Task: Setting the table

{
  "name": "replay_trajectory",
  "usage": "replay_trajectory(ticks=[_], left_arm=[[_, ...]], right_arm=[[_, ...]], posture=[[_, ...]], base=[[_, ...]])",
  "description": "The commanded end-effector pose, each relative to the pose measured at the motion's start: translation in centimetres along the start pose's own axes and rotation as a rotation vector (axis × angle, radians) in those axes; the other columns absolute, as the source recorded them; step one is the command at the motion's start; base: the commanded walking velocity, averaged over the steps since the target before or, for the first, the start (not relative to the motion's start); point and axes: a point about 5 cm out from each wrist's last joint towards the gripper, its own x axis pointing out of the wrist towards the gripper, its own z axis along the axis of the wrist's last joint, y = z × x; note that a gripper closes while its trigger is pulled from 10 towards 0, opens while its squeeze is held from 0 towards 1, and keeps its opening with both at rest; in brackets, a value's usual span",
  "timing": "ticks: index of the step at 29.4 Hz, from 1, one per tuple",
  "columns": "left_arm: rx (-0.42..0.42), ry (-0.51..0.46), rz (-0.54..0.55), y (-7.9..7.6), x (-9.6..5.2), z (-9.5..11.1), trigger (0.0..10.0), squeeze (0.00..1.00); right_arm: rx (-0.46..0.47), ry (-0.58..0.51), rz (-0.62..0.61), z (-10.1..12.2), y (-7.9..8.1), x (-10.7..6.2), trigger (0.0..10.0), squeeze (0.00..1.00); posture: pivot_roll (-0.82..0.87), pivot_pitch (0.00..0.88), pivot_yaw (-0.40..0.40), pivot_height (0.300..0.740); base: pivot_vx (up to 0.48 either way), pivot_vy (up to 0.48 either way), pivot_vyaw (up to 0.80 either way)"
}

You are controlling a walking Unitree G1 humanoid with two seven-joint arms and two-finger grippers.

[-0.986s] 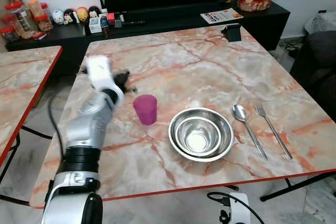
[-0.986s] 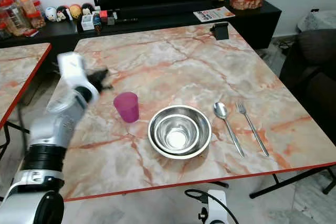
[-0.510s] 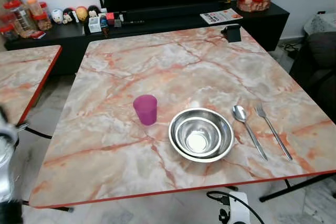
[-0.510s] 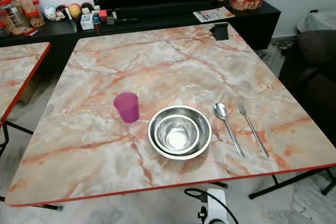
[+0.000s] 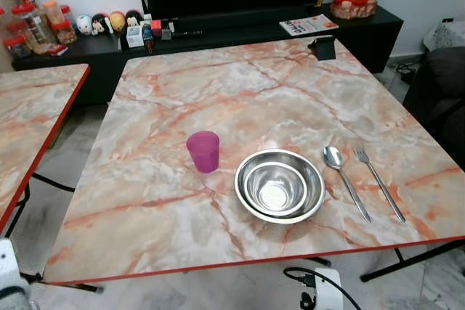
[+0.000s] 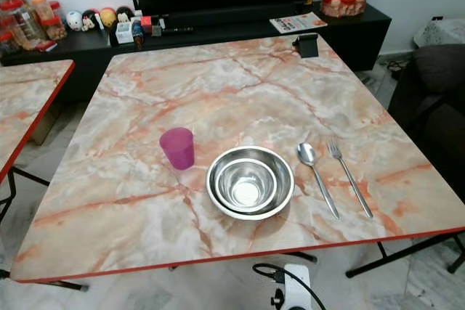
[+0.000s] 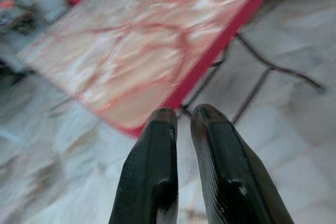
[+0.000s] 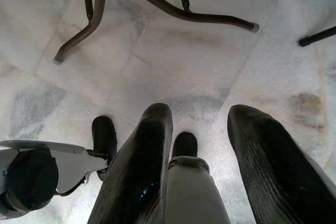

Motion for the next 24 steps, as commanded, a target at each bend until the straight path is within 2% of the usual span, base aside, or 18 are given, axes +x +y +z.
replay_trajectory(ticks=[1,3,5,9,11,12,13,14,15,18,21,24], left_arm=[[0.057,0.092,0.059,0.6,-0.7,-2.7,10.0,0.0],[0.06,0.112,0.062,0.6,-0.9,-3.2,10.0,0.0],[0.085,0.21,0.015,-0.1,-1.5,-5.0,10.0,0.0],[0.098,0.267,-0.018,-0.6,-1.8,-6.1,10.0,0.0],[0.135,0.409,-0.181,-2.9,-3.1,-8.3,10.0,0.0],[0.135,0.409,-0.181,-2.9,-3.1,-8.3,10.0,0.0],[0.144,0.47,-0.292,-4.4,-3.9,-9.1,10.0,0.0],[0.144,0.47,-0.292,-4.4,-3.9,-9.1,10.0,0.0],[0.149,0.505,-0.364,-5.4,-4.4,-9.5,10.0,0.0],[0.209,0.518,-0.525,-7.5,-5.4,-9.7,10.0,0.0],[0.249,0.522,-0.585,-8.3,-5.7,-9.7,10.0,0.0],[0.328,0.512,-0.715,-10.1,-6.6,-9.6,10.0,0.0]], right_arm=[[0.018,0.004,-0.003,-0.2,0.2,0.0,10.0,0.0],[0.019,0.004,-0.004,-0.2,0.1,-0.1,10.0,0.0],[0.019,0.005,-0.005,-0.2,0.1,0.0,10.0,0.0],[0.018,0.005,-0.005,-0.2,0.1,0.0,10.0,0.0],[0.019,0.004,-0.007,-0.1,0.1,0.0,10.0,0.0],[0.019,0.004,-0.007,-0.1,0.1,0.0,10.0,0.0],[0.019,0.005,-0.009,-0.1,0.0,0.0,10.0,0.0],[0.019,0.005,-0.009,-0.1,0.0,0.0,10.0,0.0],[0.02,0.006,-0.01,0.0,0.0,0.0,10.0,0.0],[0.014,0.008,-0.01,0.1,-0.1,0.0,10.0,0.0],[0.002,0.013,-0.012,0.1,-0.2,0.1,10.0,0.0],[-0.013,0.017,-0.016,0.3,-0.5,0.1,10.0,0.0]], posture=[[0.09,0.0,0.106,0.74],[0.09,0.0,0.106,0.74],[0.09,0.0,0.105,0.74],[0.09,0.0,0.105,0.74],[0.08,0.0,0.105,0.74],[0.08,0.0,0.105,0.74],[0.08,0.0,0.1,0.74],[0.08,0.0,0.1,0.74],[0.08,0.0,0.1,0.74],[0.07,0.0,0.093,0.74],[0.06,0.0,0.089,0.74],[0.05,0.0,0.08,0.74]], base=[[0.0,0.0,0.0],[0.0,0.0,0.0],[0.0,0.0,0.0],[0.0,0.0,0.0],[0.0,0.0,0.0],[0.0,0.0,0.0],[0.0,0.0,0.0],[0.0,0.0,0.0],[0.0,0.0,0.0],[0.0,0.0,0.0],[0.0,0.0,0.0],[0.0,0.0,0.0]])
